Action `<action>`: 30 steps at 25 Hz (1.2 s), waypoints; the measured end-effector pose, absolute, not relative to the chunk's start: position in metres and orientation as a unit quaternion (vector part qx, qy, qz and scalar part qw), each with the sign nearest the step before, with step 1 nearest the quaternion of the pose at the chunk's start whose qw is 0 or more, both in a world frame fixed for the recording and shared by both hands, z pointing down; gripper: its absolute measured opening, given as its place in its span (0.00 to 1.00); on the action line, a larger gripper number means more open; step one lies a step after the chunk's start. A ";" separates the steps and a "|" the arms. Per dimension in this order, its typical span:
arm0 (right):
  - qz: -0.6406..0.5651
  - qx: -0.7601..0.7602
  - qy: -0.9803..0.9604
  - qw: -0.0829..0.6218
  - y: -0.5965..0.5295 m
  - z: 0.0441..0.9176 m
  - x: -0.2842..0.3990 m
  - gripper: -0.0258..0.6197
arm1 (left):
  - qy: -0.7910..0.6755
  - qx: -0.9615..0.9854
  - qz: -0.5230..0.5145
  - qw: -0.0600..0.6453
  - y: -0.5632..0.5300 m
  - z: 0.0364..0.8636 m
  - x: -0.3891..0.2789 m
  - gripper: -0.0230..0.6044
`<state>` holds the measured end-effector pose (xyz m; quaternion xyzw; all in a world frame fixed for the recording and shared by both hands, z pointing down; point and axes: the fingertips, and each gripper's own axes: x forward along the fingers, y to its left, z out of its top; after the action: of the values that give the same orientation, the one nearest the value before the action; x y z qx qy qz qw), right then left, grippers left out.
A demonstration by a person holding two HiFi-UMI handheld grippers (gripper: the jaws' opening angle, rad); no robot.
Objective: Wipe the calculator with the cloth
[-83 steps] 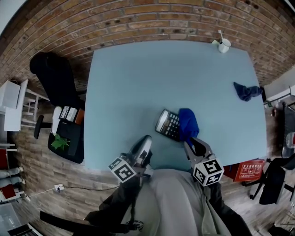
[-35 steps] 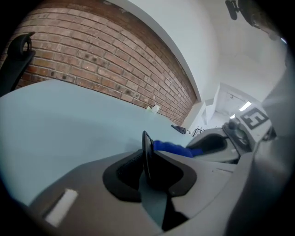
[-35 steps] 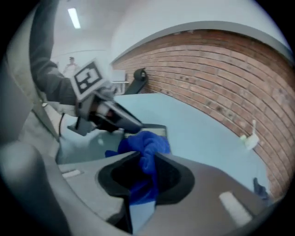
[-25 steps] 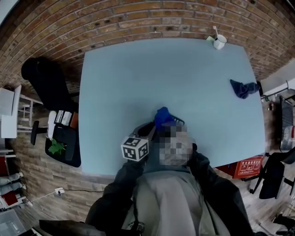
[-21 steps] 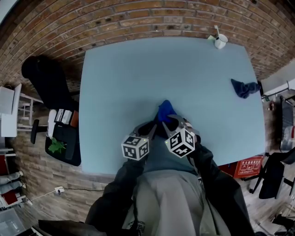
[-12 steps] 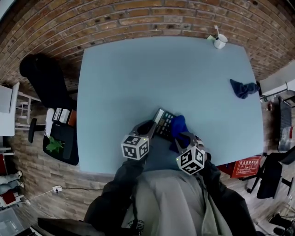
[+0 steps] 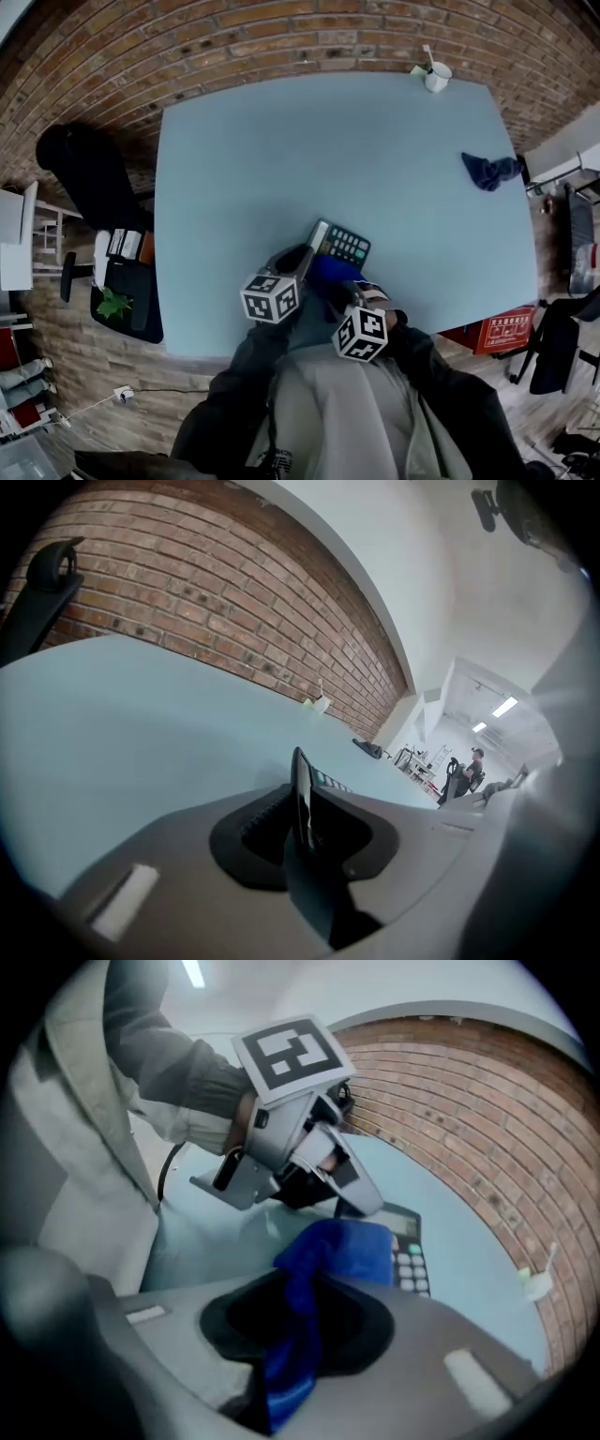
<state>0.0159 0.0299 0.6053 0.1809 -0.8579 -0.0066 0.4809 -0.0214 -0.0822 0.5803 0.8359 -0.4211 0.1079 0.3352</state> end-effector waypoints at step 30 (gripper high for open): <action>0.048 0.363 -0.856 0.364 -0.059 0.547 0.062 0.21 | -0.410 0.850 0.102 0.315 -0.083 0.576 -0.014 0.15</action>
<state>0.0617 -0.0588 0.5471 0.3629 -0.8563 0.0476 0.3643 -0.0137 -0.0831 0.5764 0.8499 -0.4097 0.1020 0.3152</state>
